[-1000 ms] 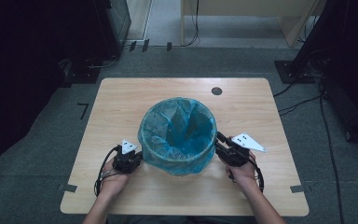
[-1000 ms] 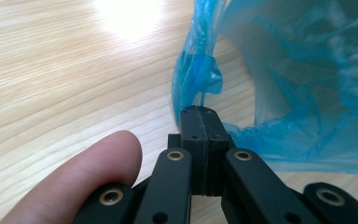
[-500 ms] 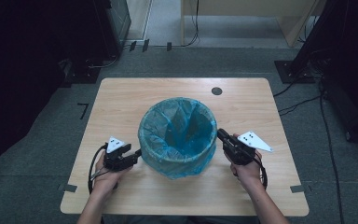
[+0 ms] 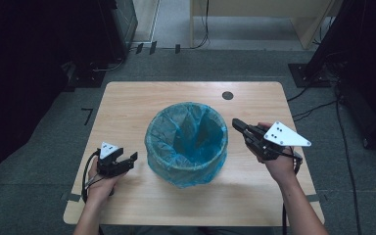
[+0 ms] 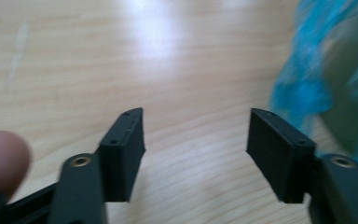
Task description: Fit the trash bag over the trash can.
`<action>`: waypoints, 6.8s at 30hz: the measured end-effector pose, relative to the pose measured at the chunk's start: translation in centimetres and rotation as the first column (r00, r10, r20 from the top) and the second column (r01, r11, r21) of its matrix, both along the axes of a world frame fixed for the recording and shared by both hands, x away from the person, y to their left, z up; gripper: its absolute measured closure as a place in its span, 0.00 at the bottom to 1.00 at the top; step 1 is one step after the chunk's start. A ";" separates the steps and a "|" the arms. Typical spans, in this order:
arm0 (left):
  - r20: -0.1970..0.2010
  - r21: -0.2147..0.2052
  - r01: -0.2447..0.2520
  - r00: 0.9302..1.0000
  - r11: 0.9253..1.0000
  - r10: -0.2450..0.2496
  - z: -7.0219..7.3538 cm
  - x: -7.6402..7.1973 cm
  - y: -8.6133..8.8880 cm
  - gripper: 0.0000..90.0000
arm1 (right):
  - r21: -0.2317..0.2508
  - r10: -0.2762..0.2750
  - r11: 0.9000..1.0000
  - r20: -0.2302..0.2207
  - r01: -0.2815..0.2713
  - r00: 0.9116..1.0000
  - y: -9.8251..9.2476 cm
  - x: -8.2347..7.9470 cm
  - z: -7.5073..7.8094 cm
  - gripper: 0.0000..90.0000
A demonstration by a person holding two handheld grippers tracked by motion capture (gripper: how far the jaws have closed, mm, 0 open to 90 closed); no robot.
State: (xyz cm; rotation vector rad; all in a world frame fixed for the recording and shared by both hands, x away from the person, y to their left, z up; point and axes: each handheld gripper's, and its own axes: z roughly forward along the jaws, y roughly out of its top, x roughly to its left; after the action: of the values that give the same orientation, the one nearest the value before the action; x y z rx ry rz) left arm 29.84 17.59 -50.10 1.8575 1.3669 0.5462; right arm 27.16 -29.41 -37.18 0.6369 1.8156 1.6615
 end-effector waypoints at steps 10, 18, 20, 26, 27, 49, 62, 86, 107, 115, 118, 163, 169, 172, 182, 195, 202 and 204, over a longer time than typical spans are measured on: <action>-0.065 0.049 -0.086 0.994 0.995 0.089 -1.4 -1.3 2.0 0.14 | -0.252 0.329 0.922 0.108 -0.294 0.938 4.2 1.0 4.5 1.00; -0.035 0.109 -0.072 0.996 0.991 0.076 -1.7 -1.3 1.5 0.15 | -0.386 0.493 0.822 0.112 -0.419 0.863 7.8 2.1 6.3 1.00; -0.036 0.110 -0.074 0.996 0.991 0.078 -1.7 -1.3 1.4 0.15 | -0.440 0.453 0.815 0.075 -0.378 0.888 8.8 2.2 6.6 1.00; -0.036 0.114 -0.076 0.996 0.991 0.080 -1.7 -1.2 1.4 0.15 | -0.518 0.494 0.716 -0.099 -0.469 0.864 11.3 2.5 6.7 1.00; -0.036 0.114 -0.076 0.996 0.991 0.080 -1.7 -1.2 1.4 0.15 | -0.538 0.509 0.677 -0.150 -0.502 0.847 12.2 2.6 6.6 1.00; -0.035 0.110 -0.078 0.996 0.991 0.082 -1.7 -1.0 1.4 0.15 | -0.759 0.506 0.399 -0.285 -0.514 0.814 21.3 5.7 3.4 1.00; -0.035 0.109 -0.078 0.996 0.991 0.082 -1.7 -1.0 1.4 0.15 | -0.782 0.508 0.185 -0.443 -0.596 0.739 23.8 7.6 -2.5 1.00; -0.039 0.111 -0.075 0.996 0.991 0.079 -1.7 -1.0 1.4 0.15 | -0.717 0.598 0.211 -0.443 -0.664 0.668 21.3 6.9 0.2 1.00; -0.036 0.110 -0.075 0.996 0.991 0.080 -1.7 -1.0 1.4 0.15 | -0.722 0.646 0.175 -0.429 -0.669 0.632 17.6 3.5 2.6 1.00; -0.037 0.110 -0.075 0.996 0.991 0.079 -1.7 -1.0 1.4 0.15 | -0.728 0.648 0.256 -0.359 -0.636 0.671 15.0 2.6 5.7 1.00; -0.038 0.112 -0.073 0.996 0.991 0.077 -1.7 -1.0 1.4 0.14 | -0.725 0.643 0.289 -0.337 -0.625 0.688 13.9 2.0 6.5 1.00; -0.065 0.125 -0.044 0.997 0.991 0.052 -1.8 -0.8 1.1 0.01 | -0.589 0.342 0.551 -0.487 -0.591 0.804 3.3 -3.9 -3.3 0.20; -0.066 0.125 -0.044 0.996 0.991 0.053 -1.8 -0.8 1.1 0.01 | -0.543 0.205 0.689 -0.489 -0.480 0.848 2.3 -3.7 -5.4 0.03; -0.066 0.126 -0.043 0.996 0.991 0.052 -1.8 -0.8 1.1 0.01 | -0.529 0.119 0.755 -0.471 -0.388 0.874 1.8 -3.4 -6.1 0.03; -0.066 0.125 -0.043 0.996 0.991 0.052 -1.8 -0.8 1.1 0.01 | -0.507 -0.148 0.850 -0.494 -0.145 0.857 -0.2 -2.5 -8.4 0.00; -0.067 0.126 -0.043 0.996 0.991 0.052 -1.8 -0.8 1.1 0.01 | -0.477 -0.393 0.871 -0.537 0.116 0.746 -3.5 -1.3 -11.4 0.00; -0.066 0.124 -0.045 0.996 0.991 0.053 -1.8 -0.8 1.1 0.01 | -0.486 -0.464 0.854 -0.547 0.187 0.696 -5.7 -1.5 -12.7 0.00; -0.066 0.123 -0.045 0.996 0.991 0.054 -1.8 -0.8 1.1 0.01 | -0.487 -0.484 0.848 -0.552 0.209 0.679 -6.4 -1.6 -12.9 0.00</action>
State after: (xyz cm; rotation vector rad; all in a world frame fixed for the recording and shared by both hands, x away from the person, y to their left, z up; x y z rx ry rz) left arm 29.04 18.70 -51.90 1.9604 1.4569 0.6079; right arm 25.60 -35.78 -50.12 1.4242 2.2182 0.7966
